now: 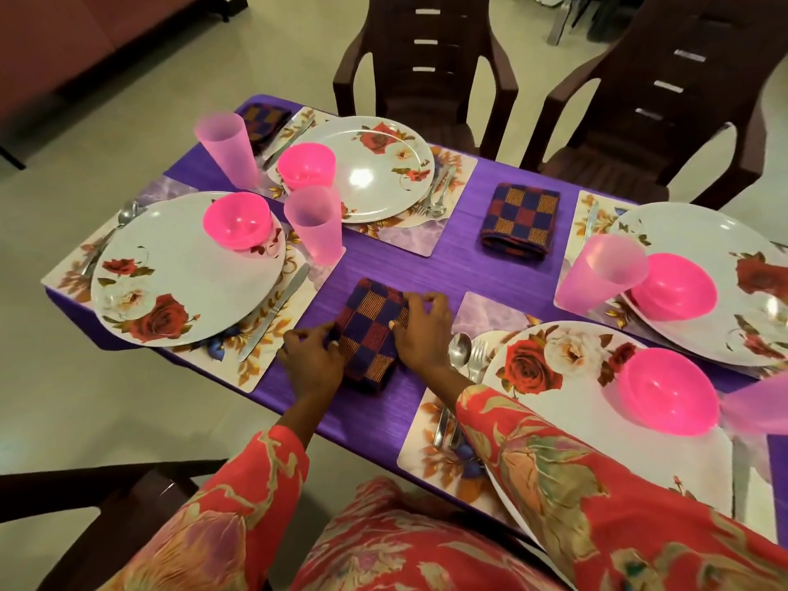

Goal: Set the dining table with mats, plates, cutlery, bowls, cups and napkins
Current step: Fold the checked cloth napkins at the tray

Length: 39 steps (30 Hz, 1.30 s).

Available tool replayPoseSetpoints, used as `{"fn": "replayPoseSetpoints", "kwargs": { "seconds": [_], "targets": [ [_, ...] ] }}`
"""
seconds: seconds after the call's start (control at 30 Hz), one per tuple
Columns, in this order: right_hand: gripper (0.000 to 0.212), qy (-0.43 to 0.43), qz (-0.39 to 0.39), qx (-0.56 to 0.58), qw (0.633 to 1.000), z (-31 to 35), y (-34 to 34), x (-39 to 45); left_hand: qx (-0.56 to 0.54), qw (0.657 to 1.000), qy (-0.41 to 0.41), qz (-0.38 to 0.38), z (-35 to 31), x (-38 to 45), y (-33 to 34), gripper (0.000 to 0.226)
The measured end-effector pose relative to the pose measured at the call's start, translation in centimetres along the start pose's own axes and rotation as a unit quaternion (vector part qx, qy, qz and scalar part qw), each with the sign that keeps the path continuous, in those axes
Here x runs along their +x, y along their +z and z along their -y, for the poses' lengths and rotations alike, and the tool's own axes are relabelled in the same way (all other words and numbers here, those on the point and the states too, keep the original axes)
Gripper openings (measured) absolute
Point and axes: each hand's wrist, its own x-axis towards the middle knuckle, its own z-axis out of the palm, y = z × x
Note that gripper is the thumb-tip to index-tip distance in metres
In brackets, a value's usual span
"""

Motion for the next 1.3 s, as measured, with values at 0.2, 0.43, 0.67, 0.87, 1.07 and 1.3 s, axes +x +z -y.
{"fn": "replayPoseSetpoints", "kwargs": {
  "seconds": [0.2, 0.43, 0.67, 0.87, 1.07, 1.3],
  "targets": [
    [0.052, -0.071, 0.092, -0.112, 0.987, -0.2, 0.7, 0.1, 0.147, 0.978, 0.093, 0.115, 0.2, -0.4, 1.0, 0.071],
    [0.056, -0.08, 0.161, -0.143, 0.973, -0.9, 0.9, 0.8, 0.195, 0.961, 0.107, 0.164, 0.8, -0.2, 1.3, 0.091],
    [0.053, -0.103, 0.141, -0.088, 0.981, -0.6, -0.7, -0.4, 0.152, 0.975, 0.1, 0.127, 0.6, -1.0, 1.0, 0.083],
    [0.036, -0.135, 0.054, -0.013, 0.989, -1.6, -3.2, -3.8, 0.059, 0.991, 0.123, 0.018, -1.0, -4.3, 2.1, 0.056],
    [0.031, -0.146, 0.012, 0.004, 0.989, -4.6, -5.6, -6.7, 0.042, 0.978, 0.199, -0.047, -3.3, -7.8, 3.6, 0.044],
    [0.032, -0.16, 0.009, 0.013, 0.987, -9.2, -8.7, -11.3, 0.002, 0.961, 0.26, -0.094, -4.9, -13.8, 6.1, 0.045]
  ]
}}
